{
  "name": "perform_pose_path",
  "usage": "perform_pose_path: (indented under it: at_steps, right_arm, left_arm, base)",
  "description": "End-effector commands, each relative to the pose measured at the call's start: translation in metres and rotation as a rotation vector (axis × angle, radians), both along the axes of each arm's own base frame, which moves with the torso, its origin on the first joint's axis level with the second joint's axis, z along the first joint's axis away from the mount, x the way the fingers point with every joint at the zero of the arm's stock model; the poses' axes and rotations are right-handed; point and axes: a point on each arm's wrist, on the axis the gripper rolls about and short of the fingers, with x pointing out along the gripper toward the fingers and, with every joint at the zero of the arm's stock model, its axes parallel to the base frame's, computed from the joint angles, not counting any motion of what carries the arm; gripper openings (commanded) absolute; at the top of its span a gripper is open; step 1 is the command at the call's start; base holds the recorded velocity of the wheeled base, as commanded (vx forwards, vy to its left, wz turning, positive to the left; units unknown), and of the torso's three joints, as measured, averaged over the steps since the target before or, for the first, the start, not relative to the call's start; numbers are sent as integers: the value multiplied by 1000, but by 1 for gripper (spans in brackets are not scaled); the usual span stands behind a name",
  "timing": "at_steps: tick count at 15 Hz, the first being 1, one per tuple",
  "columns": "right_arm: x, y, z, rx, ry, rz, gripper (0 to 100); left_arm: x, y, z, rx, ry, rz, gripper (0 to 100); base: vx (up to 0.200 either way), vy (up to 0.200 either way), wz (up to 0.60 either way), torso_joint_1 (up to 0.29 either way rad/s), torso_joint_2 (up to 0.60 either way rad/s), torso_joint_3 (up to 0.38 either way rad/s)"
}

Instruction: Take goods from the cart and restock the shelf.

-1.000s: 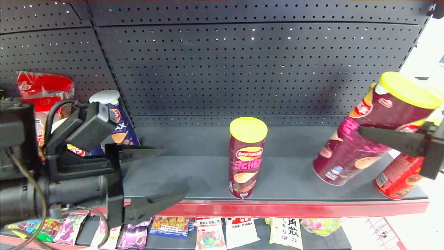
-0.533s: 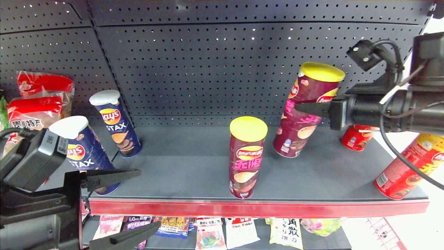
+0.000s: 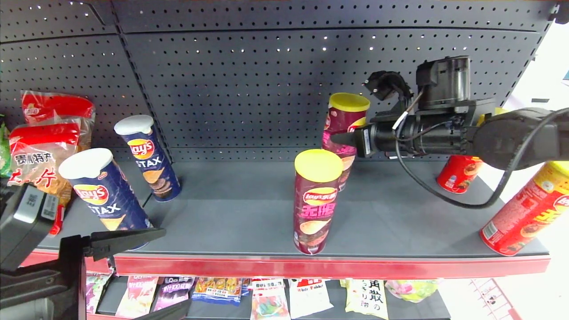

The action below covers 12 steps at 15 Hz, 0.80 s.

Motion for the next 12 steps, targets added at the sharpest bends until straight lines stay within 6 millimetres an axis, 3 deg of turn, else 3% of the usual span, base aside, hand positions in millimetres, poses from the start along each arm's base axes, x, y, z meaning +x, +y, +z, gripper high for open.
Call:
perform_pose_path:
  at_steps: [1, 5, 12]
  right_arm:
    - [18, 12, -17, -11, 22, 8, 0]
    - [30, 17, -28, 7, -23, 4, 0]
    - [15, 9, -26, -33, -25, -14, 0]
  left_arm:
    - [-2, 1, -1, -2, 2, 4, 100]
    - [-4, 2, -3, -3, 5, 13, 100]
    - [-4, 3, -4, -3, 10, 14, 100]
  base:
    - [0, 0, 0, 0, 0, 0]
    - [0, 0, 0, 0, 0, 0]
    - [0, 0, 0, 0, 0, 0]
